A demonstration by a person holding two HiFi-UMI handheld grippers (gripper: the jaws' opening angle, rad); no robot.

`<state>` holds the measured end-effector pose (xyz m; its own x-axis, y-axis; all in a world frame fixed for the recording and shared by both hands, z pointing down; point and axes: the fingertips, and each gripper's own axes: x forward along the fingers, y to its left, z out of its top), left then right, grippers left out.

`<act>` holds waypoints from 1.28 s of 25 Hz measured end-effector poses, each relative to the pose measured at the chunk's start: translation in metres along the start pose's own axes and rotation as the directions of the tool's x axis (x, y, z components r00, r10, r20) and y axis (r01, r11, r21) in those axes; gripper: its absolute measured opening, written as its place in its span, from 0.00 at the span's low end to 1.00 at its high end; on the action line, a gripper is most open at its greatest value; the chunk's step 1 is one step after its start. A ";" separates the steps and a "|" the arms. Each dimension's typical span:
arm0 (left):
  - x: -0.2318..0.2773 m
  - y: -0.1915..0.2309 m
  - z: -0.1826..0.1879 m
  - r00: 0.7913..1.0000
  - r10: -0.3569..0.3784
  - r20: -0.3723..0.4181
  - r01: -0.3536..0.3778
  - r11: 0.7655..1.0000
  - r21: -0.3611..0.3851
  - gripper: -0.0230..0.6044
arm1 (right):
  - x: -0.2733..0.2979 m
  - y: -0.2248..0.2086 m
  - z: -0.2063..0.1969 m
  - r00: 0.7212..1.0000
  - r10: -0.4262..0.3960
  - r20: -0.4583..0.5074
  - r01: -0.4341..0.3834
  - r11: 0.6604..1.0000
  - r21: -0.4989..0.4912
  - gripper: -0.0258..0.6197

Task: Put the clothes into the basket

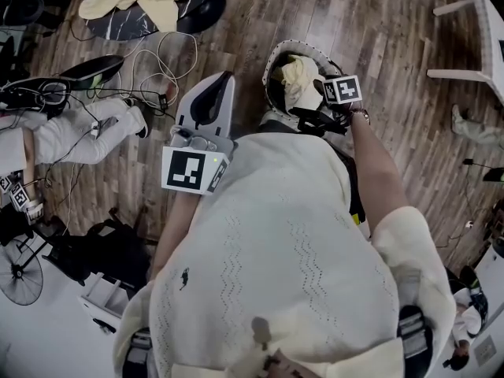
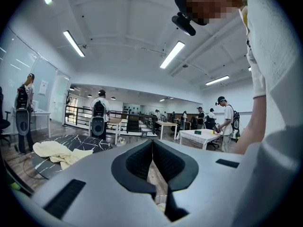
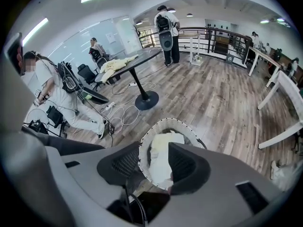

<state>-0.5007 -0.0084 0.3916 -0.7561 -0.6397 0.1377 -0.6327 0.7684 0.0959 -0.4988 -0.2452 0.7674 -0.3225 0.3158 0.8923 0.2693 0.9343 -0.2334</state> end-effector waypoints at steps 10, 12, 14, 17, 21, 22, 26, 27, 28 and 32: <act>-0.011 -0.010 -0.003 1.000 -0.010 0.005 0.010 1.000 -0.004 0.07 | -0.020 0.001 -0.003 0.998 -0.015 0.057 0.013 0.999 0.031 0.05; -0.015 -0.014 -0.004 1.000 -0.012 0.007 0.013 1.000 -0.008 0.07 | -0.028 0.002 -0.005 0.997 -0.017 0.074 0.015 1.000 0.023 0.05; -0.017 -0.016 -0.006 1.000 -0.017 0.007 0.017 1.000 -0.014 0.07 | -0.035 0.004 -0.005 0.996 -0.020 0.092 0.018 1.000 0.013 0.05; -0.017 -0.014 -0.007 1.000 -0.023 0.007 0.024 0.999 -0.023 0.07 | -0.042 0.007 0.002 0.991 -0.024 0.132 0.023 1.000 0.011 0.05; -0.016 -0.017 -0.008 0.999 -0.033 0.012 0.034 0.999 -0.026 0.07 | -0.057 0.008 0.008 0.977 -0.021 0.211 0.017 1.000 0.020 0.05; -0.017 -0.018 -0.007 0.999 -0.036 0.012 0.036 0.999 -0.026 0.07 | -0.062 0.009 0.009 0.972 -0.017 0.232 0.011 1.000 0.023 0.05; -0.022 -0.022 -0.004 0.999 -0.043 0.010 0.044 0.999 -0.027 0.07 | -0.090 0.015 0.010 0.953 -0.013 0.302 0.008 1.000 0.016 0.05; -0.023 -0.023 -0.003 0.999 -0.045 0.010 0.045 0.999 -0.027 0.07 | -0.097 0.017 0.010 0.948 -0.012 0.318 0.009 1.000 0.011 0.05; -0.023 -0.024 -0.003 0.999 -0.047 0.010 0.047 0.999 -0.027 0.07 | -0.104 0.019 0.012 0.943 -0.013 0.334 0.011 1.000 0.007 0.05; -0.022 -0.025 -0.004 0.998 -0.056 0.011 0.057 0.998 -0.023 0.07 | -0.130 0.021 0.018 0.915 -0.024 0.404 0.024 1.000 0.004 0.05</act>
<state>-0.4675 -0.0137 0.3904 -0.7211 -0.6822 0.1212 -0.6705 0.7311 0.1262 -0.4678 -0.2638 0.6390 -0.6677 0.3332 0.6657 0.2578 0.9424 -0.2131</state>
